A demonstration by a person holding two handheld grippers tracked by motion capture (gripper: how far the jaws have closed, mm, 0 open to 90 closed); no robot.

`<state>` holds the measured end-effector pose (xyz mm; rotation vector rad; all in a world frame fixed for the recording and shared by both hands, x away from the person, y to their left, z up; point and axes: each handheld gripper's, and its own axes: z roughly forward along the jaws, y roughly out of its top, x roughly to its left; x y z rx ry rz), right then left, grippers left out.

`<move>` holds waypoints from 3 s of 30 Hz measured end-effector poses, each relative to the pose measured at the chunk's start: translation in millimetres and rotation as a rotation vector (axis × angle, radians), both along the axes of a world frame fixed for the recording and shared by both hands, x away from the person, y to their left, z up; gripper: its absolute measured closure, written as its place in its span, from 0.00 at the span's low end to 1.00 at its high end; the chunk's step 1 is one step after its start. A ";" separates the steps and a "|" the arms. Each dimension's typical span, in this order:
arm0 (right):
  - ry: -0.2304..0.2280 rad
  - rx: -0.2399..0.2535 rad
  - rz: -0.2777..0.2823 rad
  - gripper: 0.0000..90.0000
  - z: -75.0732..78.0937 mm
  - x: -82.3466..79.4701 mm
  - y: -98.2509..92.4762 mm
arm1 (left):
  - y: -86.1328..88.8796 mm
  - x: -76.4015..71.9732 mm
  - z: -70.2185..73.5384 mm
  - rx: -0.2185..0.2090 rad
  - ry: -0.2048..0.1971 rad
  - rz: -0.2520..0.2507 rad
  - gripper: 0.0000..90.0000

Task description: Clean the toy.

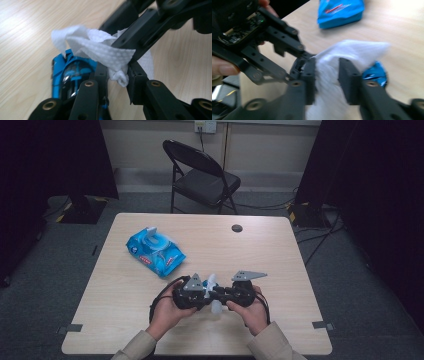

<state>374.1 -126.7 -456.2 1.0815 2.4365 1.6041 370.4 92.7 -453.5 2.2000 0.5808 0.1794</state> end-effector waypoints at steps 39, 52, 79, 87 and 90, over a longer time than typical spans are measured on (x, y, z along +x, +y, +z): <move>-0.154 -0.244 0.128 0.16 -37.3 25.5 71.8 | 110.8 -35.2 -32.7 0.054 0.107 0.234 0.84; -0.168 -0.214 0.110 0.16 -41.0 23.1 70.3 | 94.3 -19.8 -42.1 0.032 0.091 0.261 0.70; -0.181 -0.194 0.098 0.16 -43.8 21.7 69.2 | 70.5 -28.0 -33.0 0.147 0.108 0.178 0.89; -0.183 -0.192 0.096 0.16 -44.1 21.5 68.9 | 65.5 -35.9 -33.5 0.116 0.145 0.162 0.89; -0.182 -0.191 0.096 0.16 -44.2 21.5 68.9 | 60.4 -39.0 -34.1 0.108 0.148 0.145 0.89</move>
